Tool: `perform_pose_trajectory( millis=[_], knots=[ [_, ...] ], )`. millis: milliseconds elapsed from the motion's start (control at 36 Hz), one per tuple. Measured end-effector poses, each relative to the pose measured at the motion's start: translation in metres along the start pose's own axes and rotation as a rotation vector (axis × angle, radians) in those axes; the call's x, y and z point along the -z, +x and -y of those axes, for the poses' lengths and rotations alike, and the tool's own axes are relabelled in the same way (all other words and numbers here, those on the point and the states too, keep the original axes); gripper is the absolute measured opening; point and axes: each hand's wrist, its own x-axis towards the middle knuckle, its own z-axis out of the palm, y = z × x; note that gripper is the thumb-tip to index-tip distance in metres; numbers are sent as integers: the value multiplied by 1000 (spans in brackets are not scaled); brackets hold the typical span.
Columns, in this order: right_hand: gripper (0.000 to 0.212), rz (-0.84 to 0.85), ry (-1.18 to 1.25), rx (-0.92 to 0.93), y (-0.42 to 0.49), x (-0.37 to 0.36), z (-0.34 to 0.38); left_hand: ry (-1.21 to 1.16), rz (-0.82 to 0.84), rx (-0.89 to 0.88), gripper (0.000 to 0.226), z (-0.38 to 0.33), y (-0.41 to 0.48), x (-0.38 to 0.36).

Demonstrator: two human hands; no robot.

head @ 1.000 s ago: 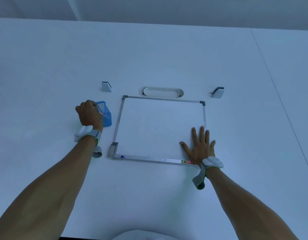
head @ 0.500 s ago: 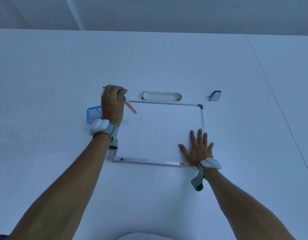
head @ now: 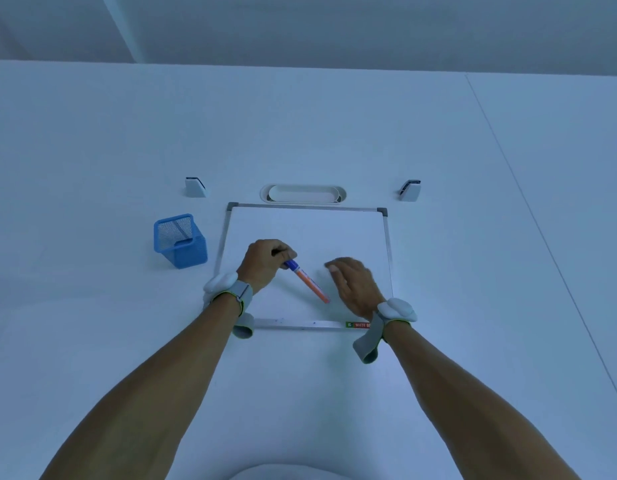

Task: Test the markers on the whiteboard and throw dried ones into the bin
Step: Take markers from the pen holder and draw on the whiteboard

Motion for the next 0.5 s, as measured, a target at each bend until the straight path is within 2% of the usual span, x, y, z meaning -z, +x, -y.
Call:
perform_pose_trajectory(
  millis=[83, 194, 361, 500],
  knots=[
    [49, 186, 78, 40, 2, -3, 20, -42, 12, 10, 14, -1, -2, -2],
    [44, 262, 129, -28, 0, -4, 35, -58, 84, 14, 13, -4, -7, 4],
    [42, 345, -35, -18, -3, -8, 35, 246, 329, -33, 12, 0, -12, 17],
    [43, 333, -118, -3, -5, -6, 38, 415, 347, -126, 20, 1, -14, 14]
  ],
)
